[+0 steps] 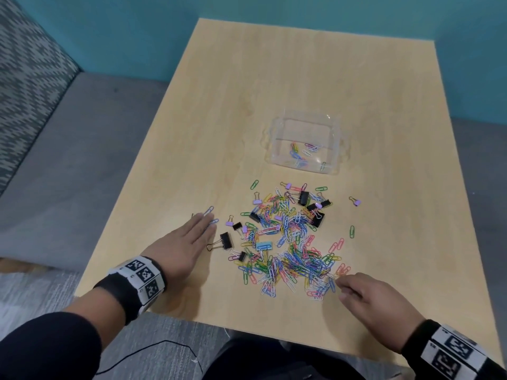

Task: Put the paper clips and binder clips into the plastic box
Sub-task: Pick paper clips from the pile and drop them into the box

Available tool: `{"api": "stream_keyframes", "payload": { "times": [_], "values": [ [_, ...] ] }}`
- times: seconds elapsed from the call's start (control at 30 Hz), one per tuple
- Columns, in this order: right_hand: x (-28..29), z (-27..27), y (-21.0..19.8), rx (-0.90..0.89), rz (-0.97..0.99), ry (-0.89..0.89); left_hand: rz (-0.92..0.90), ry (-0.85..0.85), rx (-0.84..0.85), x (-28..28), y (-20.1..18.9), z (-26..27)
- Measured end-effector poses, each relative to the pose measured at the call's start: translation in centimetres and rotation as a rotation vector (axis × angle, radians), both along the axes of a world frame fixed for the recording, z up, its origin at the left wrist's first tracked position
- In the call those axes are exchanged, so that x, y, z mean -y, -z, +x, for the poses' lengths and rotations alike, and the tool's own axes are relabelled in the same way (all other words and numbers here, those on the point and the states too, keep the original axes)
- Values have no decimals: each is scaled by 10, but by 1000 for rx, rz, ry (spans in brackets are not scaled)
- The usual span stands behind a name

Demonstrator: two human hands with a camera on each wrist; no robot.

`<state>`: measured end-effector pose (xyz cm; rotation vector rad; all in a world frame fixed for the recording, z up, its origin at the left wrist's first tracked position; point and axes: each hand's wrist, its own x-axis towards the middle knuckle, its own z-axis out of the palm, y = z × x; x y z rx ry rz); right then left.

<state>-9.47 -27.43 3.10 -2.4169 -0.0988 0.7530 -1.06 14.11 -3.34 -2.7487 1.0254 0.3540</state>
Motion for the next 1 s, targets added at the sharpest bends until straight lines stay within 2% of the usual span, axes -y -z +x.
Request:
{"api": "stream_keyframes", "payload": {
  "times": [0.13,0.23,0.37,0.43,0.67,1.0],
  "values": [
    [-2,2,-3,-11,26,-12,67,-45,-22,5,-14,-28],
    [-2,3,-2,-12,20,-15,-22,-198,7,14,-23,-60],
    [-7,4,2,64,-175,-22,-91,-305,-52,33,-17,-98],
    [-14,7,0,37,-271,-10,-114,-296,-88,46,-13,-112],
    [-41,10,9,28,-263,-34,-164,-225,-117,86,-9,-129],
    [-60,28,23,132,-231,-112,-215,-12,-134,145,-8,-97]
  ]
}}
